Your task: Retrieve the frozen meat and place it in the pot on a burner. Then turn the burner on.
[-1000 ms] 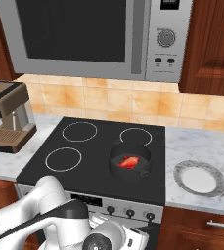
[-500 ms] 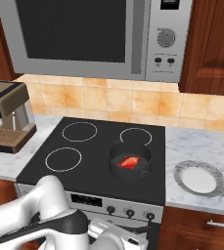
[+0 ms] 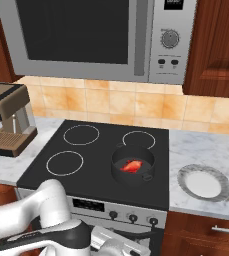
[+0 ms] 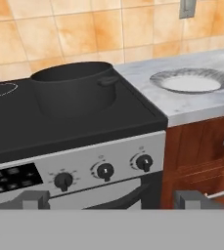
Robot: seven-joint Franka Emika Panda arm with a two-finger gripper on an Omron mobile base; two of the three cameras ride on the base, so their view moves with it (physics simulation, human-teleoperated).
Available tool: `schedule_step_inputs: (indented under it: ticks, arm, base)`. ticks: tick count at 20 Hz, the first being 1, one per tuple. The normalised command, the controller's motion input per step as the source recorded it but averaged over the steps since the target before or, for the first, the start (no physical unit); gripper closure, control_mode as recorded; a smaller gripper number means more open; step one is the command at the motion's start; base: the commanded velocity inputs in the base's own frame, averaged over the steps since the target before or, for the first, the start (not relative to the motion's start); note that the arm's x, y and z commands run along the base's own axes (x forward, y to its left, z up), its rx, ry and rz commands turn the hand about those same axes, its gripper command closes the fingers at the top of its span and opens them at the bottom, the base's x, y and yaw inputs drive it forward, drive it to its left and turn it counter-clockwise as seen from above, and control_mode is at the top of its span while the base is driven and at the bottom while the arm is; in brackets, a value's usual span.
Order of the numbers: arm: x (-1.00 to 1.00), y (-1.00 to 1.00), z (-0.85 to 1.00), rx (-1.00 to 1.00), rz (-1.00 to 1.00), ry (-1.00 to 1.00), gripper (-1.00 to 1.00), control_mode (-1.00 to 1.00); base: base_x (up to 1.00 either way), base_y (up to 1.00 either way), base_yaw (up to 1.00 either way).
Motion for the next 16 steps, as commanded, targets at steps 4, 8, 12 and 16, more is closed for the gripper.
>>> schedule_step_inputs:
  ticks: [4,8,12,16]
  arm:
    - [0.00,0.00,-0.01,0.00,0.00,-0.02,-1.00,-1.00]
    - [0.00,0.00,-0.07,-0.03,0.00,-0.01,-1.00,-1.00]
    - [0.00,0.00,-0.12,-0.05,0.00,-0.03,-1.00,-1.00]
    - [0.00,0.00,-0.06,-0.04,0.00,-0.01,-1.00,-1.00]
  base:
    - [0.00,0.00,0.00]
    - [0.00,0.00,0.00]
    - [0.00,0.00,0.00]
    - [0.00,0.00,0.00]
